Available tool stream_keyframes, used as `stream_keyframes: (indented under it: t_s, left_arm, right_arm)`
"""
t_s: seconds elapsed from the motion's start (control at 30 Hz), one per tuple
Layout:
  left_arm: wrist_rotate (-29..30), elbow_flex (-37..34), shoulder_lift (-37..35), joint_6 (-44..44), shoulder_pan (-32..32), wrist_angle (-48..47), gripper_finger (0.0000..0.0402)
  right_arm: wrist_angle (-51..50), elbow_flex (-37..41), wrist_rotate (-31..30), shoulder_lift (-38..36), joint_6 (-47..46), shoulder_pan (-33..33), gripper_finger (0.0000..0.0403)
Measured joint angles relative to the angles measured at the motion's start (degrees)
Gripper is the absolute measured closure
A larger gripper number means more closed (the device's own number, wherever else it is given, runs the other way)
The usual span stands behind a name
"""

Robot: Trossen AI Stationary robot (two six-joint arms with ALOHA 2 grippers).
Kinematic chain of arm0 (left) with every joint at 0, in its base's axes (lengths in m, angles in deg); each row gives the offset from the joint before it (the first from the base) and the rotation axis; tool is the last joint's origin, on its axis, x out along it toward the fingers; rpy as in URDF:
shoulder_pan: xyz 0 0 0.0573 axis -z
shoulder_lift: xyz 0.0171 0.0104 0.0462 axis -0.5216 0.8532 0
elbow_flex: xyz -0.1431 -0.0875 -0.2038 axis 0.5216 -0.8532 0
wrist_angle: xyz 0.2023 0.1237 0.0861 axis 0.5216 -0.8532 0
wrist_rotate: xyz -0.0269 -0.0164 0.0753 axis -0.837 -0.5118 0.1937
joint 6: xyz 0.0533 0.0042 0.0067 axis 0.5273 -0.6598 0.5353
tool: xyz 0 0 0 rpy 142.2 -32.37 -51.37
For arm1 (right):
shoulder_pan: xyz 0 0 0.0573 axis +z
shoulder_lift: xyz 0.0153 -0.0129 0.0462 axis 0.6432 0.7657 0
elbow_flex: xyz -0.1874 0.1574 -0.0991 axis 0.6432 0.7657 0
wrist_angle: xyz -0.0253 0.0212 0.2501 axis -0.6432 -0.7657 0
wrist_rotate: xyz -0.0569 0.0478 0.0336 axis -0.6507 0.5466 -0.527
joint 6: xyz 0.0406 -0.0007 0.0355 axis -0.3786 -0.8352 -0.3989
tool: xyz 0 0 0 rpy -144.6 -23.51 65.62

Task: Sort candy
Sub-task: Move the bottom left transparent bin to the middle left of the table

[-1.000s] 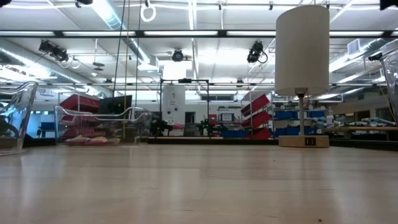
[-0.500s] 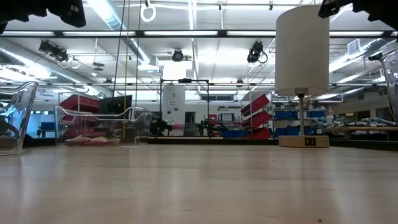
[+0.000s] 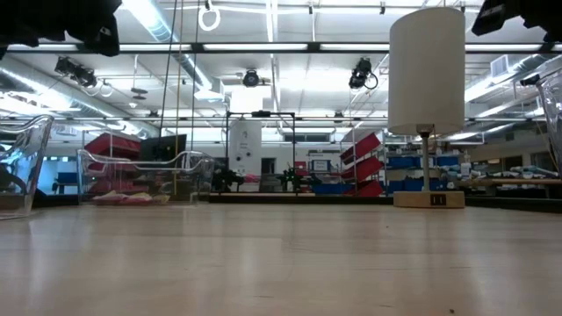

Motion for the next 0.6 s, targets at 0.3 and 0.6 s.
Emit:
stream_keyframes:
  t_s: [0.3, 0.6]
  left_arm:
    - [0.5, 0.07, 4.14, 0.19, 0.0, 12.23, 0.0286]
    - [1.92, 9.79, 28.63, 1.73, 0.02, 14.71, 0.035]
  right_arm:
    - [6.95, -0.06, -1.48, 3.8, -2.21, 0.28, 0.0403]
    - [8.59, -9.81, -4.1, 25.28, -2.75, 0.36, 0.0403]
